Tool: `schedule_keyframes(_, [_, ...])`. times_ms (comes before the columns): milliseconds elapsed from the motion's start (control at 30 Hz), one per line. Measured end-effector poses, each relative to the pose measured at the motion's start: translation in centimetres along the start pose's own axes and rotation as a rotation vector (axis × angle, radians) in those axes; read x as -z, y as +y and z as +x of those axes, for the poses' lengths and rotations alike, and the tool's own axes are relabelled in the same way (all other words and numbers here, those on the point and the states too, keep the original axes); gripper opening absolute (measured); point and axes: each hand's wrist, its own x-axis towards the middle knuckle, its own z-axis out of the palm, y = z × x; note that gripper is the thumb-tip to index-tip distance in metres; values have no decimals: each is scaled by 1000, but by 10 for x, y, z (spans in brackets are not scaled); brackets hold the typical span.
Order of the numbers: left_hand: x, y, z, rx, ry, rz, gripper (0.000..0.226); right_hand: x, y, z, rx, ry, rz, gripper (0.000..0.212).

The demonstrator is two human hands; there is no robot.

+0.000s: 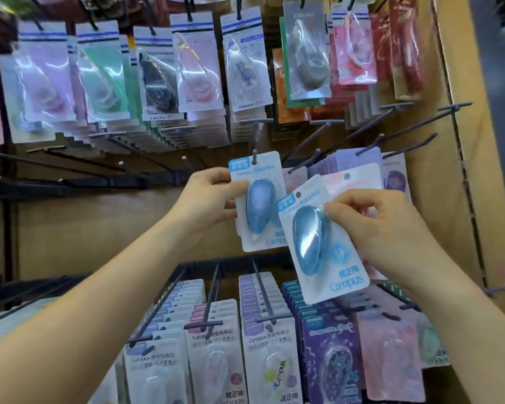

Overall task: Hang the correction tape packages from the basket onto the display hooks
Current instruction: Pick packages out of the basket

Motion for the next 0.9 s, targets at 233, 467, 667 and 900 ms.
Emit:
schedule_keyframes(233, [-3,-23,45,27,192,265,13,-10,10,-5,60,-5,-58,23])
schedule_keyframes(467, [-10,-50,79,65,276,387,24,-24,18,7,-25,17,60,19])
schedule_keyframes(667, [-10,-57,87,62,288,424,24,-33,22,9,-85,-16,119,19])
schedule_keyframes(900, [-3,-12,15,6,-93,25,34,-41,26,8,-71,-84,225,21])
